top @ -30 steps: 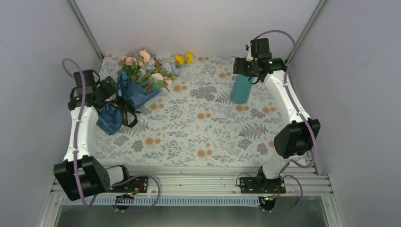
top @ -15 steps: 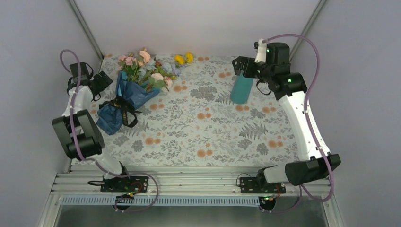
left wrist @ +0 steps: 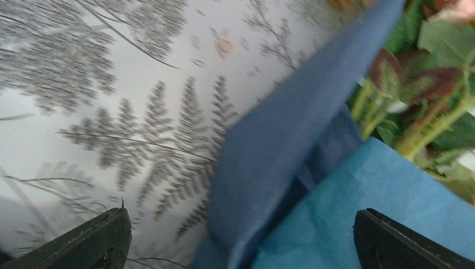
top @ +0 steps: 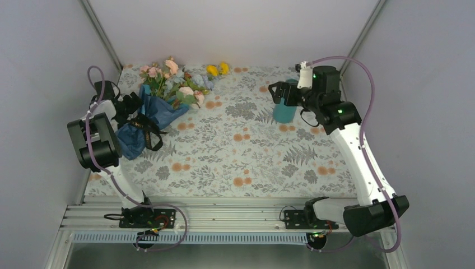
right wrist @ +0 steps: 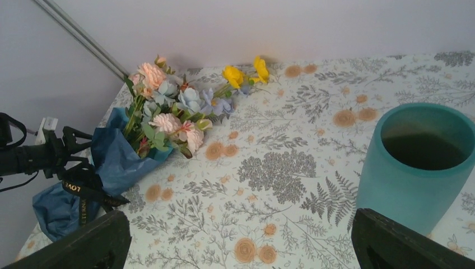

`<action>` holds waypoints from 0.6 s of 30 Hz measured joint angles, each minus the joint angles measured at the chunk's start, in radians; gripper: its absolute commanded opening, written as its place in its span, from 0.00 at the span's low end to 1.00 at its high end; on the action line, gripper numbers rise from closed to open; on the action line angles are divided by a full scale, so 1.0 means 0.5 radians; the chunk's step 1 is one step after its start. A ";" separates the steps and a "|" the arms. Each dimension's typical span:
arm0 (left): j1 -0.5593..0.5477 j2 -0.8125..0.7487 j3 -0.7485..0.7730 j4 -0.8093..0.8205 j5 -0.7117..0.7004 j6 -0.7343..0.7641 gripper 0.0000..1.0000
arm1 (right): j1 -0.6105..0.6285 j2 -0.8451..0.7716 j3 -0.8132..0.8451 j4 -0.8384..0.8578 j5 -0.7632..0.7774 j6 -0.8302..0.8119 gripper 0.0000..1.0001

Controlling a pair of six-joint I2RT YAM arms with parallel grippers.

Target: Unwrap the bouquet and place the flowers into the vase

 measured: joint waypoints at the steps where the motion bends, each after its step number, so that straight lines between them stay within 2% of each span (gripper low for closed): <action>1: -0.011 0.001 0.000 0.000 0.032 -0.001 0.98 | 0.001 -0.008 -0.020 0.007 -0.004 -0.001 0.99; 9: -0.226 -0.155 -0.246 -0.011 0.215 -0.040 0.99 | 0.025 -0.162 -0.269 0.116 -0.166 -0.017 0.99; 14: -0.449 -0.332 -0.330 -0.023 0.229 -0.090 0.99 | 0.128 -0.220 -0.341 0.195 -0.263 -0.033 0.98; 18: -0.666 -0.491 -0.533 0.062 0.226 -0.176 0.99 | 0.228 -0.229 -0.367 0.281 -0.298 -0.040 0.95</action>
